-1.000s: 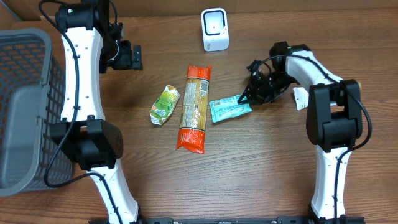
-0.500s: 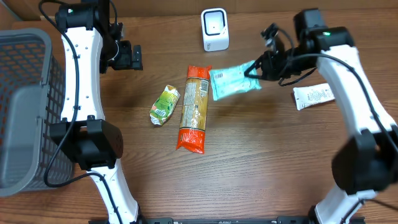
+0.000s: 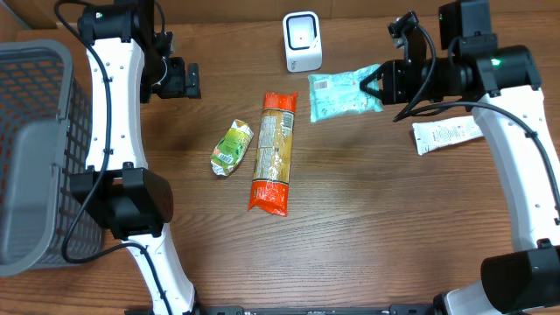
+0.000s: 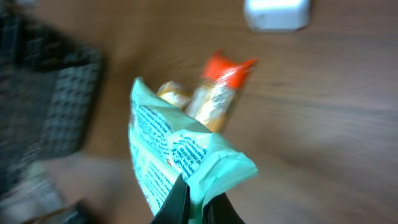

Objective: Scan the item barcode
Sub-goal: 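Hold the mint-green packet's barcode in front of the white scanner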

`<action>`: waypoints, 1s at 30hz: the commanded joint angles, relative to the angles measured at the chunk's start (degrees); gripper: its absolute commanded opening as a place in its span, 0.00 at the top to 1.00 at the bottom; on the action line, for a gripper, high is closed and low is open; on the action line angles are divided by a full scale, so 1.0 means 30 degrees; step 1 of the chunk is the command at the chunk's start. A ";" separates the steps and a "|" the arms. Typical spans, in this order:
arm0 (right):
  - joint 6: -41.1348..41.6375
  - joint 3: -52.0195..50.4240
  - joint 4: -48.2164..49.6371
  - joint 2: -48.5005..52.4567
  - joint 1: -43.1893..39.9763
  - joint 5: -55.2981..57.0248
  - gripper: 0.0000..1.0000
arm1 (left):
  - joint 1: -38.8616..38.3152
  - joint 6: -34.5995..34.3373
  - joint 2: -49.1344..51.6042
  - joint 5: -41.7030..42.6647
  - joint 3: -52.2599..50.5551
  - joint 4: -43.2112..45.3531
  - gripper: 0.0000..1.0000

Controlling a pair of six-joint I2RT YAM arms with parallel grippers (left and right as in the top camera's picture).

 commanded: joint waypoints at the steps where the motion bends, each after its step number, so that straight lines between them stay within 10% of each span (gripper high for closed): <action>1: 0.0954 0.0481 0.1596 -0.0481 0.1632 0.6994 0.96 | -0.0036 0.0357 0.0160 -0.0117 -0.0051 0.0022 0.00; 8: -0.1887 0.0474 0.5530 0.0415 0.4889 1.6742 0.96 | -0.0036 0.0357 0.0160 -0.0117 -0.0051 0.0022 0.00; 14: -0.9457 0.0474 0.9216 0.1741 0.5916 1.8156 0.96 | -0.0036 0.0357 0.0160 -0.0117 -0.0051 0.0029 0.00; 30: -1.9475 0.0474 2.2083 0.7016 0.6215 2.1056 0.96 | -0.0036 0.0357 0.0160 -0.0117 -0.0051 0.0022 0.00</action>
